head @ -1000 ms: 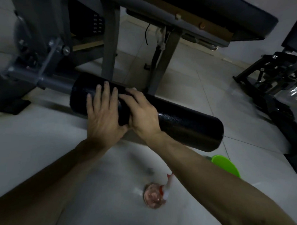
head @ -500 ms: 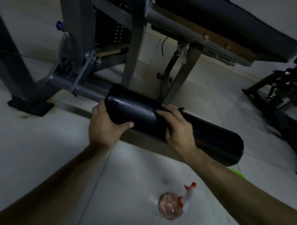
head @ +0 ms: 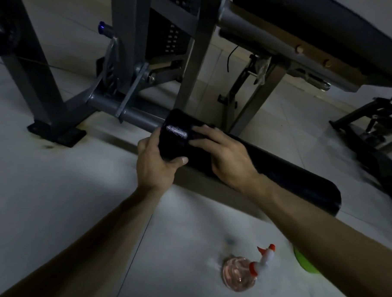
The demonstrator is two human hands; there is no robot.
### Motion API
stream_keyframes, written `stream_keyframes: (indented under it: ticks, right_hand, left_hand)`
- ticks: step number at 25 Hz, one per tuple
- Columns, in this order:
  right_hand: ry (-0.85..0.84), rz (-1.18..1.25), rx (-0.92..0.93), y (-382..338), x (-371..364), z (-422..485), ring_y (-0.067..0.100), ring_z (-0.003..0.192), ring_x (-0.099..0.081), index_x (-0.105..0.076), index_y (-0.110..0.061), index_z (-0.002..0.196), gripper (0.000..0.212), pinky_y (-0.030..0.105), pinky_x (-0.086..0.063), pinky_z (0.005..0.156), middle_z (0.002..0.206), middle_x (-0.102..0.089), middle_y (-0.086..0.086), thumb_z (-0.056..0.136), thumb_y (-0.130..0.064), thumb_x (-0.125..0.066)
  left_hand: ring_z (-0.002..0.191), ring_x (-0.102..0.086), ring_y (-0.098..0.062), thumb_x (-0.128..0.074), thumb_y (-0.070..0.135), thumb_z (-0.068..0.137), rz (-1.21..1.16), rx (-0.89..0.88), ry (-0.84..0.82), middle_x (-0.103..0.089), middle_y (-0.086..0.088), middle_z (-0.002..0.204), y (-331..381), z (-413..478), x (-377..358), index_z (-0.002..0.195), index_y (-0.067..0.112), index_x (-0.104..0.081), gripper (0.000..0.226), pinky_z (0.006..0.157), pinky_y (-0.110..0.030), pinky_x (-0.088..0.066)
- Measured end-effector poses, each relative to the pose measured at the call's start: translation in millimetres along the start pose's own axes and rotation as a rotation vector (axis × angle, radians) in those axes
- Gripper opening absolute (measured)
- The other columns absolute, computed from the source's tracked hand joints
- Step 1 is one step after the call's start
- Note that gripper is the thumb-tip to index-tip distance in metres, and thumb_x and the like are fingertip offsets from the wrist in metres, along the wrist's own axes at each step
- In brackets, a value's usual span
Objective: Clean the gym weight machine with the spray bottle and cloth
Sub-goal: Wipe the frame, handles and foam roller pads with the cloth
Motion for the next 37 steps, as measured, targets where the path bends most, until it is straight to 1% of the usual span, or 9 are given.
stream_keyframes:
  ticks: [5, 9, 12, 16, 22, 26, 31, 35, 37]
  right_hand:
    - [0.065, 0.112, -0.105, -30.1, -22.5, 33.1, 0.029, 0.139, -0.052, -0.070, -0.016, 0.130, 0.043, 0.048, -0.053, 0.104, 0.146, -0.058, 0.009, 0.089, -0.002, -0.070]
    - [0.067, 0.111, 0.006, -40.8, -32.2, 58.9, 0.029, 0.137, -0.054, -0.072, -0.015, 0.124, 0.033, 0.048, -0.051, 0.107, 0.142, -0.061, 0.009, 0.093, -0.004, -0.065]
    - [0.051, 0.037, -0.071, 6.0, -4.7, -5.0, 0.025, 0.141, -0.051, -0.071, -0.014, 0.126, 0.042, 0.047, -0.046, 0.112, 0.147, -0.058, 0.006, 0.093, -0.004, -0.047]
    - [0.144, -0.015, -0.316, 61.4, 37.9, -90.7, 0.023, 0.129, -0.060, -0.070, -0.015, 0.127, 0.063, 0.045, -0.054, 0.101, 0.140, -0.060, 0.004, 0.074, 0.015, -0.056]
    - [0.080, 0.123, -0.214, -1.1, -8.2, 3.9, 0.024, 0.124, -0.061, -0.069, -0.017, 0.128, 0.051, 0.042, -0.059, 0.087, 0.138, -0.060, 0.004, 0.079, -0.002, -0.065]
    - [0.054, 0.050, -0.089, 31.8, 12.8, -36.9, 0.026, 0.135, -0.055, -0.070, -0.014, 0.127, 0.038, 0.039, -0.053, 0.104, 0.144, -0.059, 0.006, 0.092, -0.010, -0.054]
    - [0.066, 0.007, -0.361, 109.9, 65.8, -157.1, 0.025, 0.135, -0.054, -0.059, -0.015, 0.141, 0.052, 0.043, -0.051, 0.104, 0.153, -0.047, 0.004, 0.091, -0.006, -0.054]
    - [-0.270, -0.019, -0.175, 118.3, 73.5, -172.4, 0.027, 0.157, -0.022, -0.030, -0.015, 0.161, 0.079, 0.041, -0.032, 0.123, 0.173, -0.003, 0.005, 0.096, -0.041, -0.067]
    - [-0.206, -0.037, -0.119, 125.3, 74.8, -172.0, 0.028, 0.153, -0.031, -0.037, -0.017, 0.159, 0.066, 0.044, -0.039, 0.118, 0.170, -0.017, 0.008, 0.101, -0.035, -0.064]
  left_hand:
    - [0.114, -0.053, -0.014, -0.084, 0.022, 0.078, 0.042, 0.016, 0.000, -0.047, -0.001, 0.132, 6.3, 6.1, 0.6, 0.143, 0.026, -0.049, 0.073, 0.100, -0.026, -0.046]
    - [0.105, -0.058, -0.011, -0.078, 0.031, 0.080, 0.081, -0.023, -0.013, -0.053, 0.000, 0.126, 9.7, 10.1, -0.2, 0.134, 0.029, -0.053, 0.060, 0.093, -0.034, -0.057]
    - [0.107, -0.049, -0.010, -0.089, 0.030, 0.073, 0.104, -0.007, 0.005, -0.045, 0.001, 0.128, 14.8, 6.9, 2.1, 0.143, 0.038, -0.045, 0.082, 0.096, -0.030, -0.049]
    - [0.144, -0.035, -0.028, -0.085, 0.028, 0.080, 0.156, -0.001, -0.009, -0.029, -0.007, 0.158, 26.2, -0.3, -5.6, 0.159, 0.029, -0.023, 0.100, 0.118, -0.047, -0.037]
    - [0.157, 0.000, -0.027, -0.066, 0.017, 0.090, 0.512, -0.274, 0.064, -0.005, -0.008, 0.170, 64.7, -28.3, -34.8, 0.162, 0.017, -0.014, 0.088, 0.127, -0.051, -0.003]
    - [0.157, -0.003, -0.026, -0.061, 0.010, 0.089, 0.558, -0.451, 0.014, -0.011, -0.007, 0.170, 76.4, -39.0, -59.3, 0.161, 0.015, -0.019, 0.083, 0.127, -0.053, -0.005]
    - [0.157, -0.002, -0.026, -0.067, 0.025, 0.087, 0.687, -0.636, -0.242, -0.018, -0.003, 0.169, 87.9, -62.7, -116.9, 0.158, 0.018, -0.028, 0.081, 0.126, -0.055, -0.001]
    - [0.157, -0.003, -0.027, -0.072, 0.039, 0.081, 0.824, -0.654, -0.249, -0.016, -0.003, 0.169, 88.4, -68.4, -134.8, 0.158, 0.020, -0.026, 0.092, 0.124, -0.060, 0.002]
    - [0.157, -0.004, -0.026, -0.073, 0.040, 0.080, 0.830, -0.641, -0.255, -0.016, -0.002, 0.169, 88.1, -67.3, -135.4, 0.159, 0.020, -0.026, 0.093, 0.124, -0.060, 0.002]
Point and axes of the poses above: each hand's wrist, its own z-axis towards the middle knuckle, its own x-axis out of the back of the hand, y = z × x, the point moved 4 cm from there along z, towards the middle knuckle
